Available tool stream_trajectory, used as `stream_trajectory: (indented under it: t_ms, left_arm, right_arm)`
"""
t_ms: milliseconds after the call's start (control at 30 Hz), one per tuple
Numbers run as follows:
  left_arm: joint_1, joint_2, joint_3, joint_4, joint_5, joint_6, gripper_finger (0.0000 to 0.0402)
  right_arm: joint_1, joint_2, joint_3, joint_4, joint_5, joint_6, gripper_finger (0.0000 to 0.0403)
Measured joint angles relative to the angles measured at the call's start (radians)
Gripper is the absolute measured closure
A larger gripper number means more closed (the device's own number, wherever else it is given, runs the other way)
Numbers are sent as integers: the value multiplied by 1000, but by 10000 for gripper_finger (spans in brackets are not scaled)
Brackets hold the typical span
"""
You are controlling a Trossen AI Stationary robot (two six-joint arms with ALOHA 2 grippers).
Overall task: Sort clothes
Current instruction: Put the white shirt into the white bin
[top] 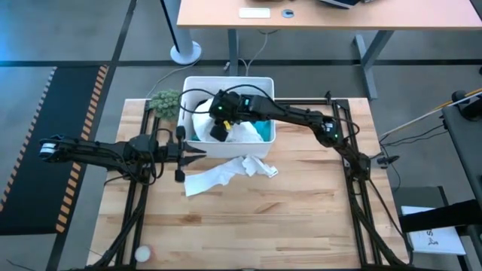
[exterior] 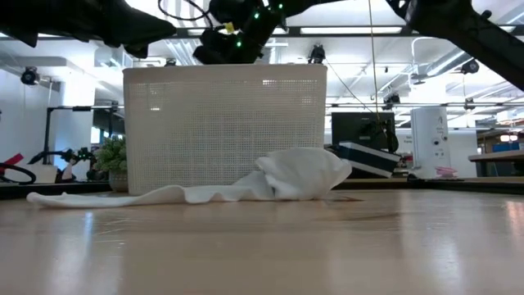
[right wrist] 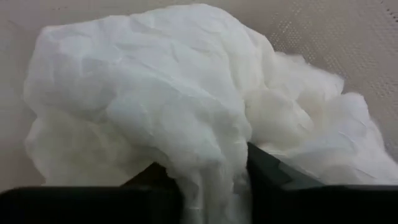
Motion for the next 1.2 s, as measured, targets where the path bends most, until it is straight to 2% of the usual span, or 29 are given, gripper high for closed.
stream_trajectory:
  t_ms: [233, 400, 500, 567, 633, 767, 800, 933, 1067, 1200]
  left_arm:
    - [1, 0, 0, 12, -172, -55, 366]
    - [2, 0, 0, 50, -188, -69, 368]
    - [5, 0, 0, 100, -205, -69, 380]
    - [18, 0, 0, 124, -214, -60, 393]
    - [43, 8, 0, 149, -214, -52, 399]
    - [129, 60, 45, 111, -214, -66, 401]
    - [153, 82, 66, 93, -214, -68, 401]
    - [273, 198, 180, -8, -197, -75, 401]
    - [405, 325, 290, -70, -59, -84, 401]
    - [524, 446, 335, -103, 80, -102, 401]
  right_arm:
    - [12, -125, -1, 1, -10, 3, 219]
    - [21, -215, -1, -27, -5, -12, 164]
    - [24, -264, 1, -98, -8, -11, 158]
    - [19, -277, 2, -179, -3, -11, 179]
    - [14, -277, 0, -269, 1, -35, 222]
    - [17, -273, -24, -371, 0, -107, 356]
    - [19, -273, -40, -371, 13, -113, 379]
    - [20, -276, -130, -351, 48, -123, 387]
    - [19, -304, -255, -226, 48, -124, 400]
    - [-1, -308, -392, -109, -13, -109, 402]
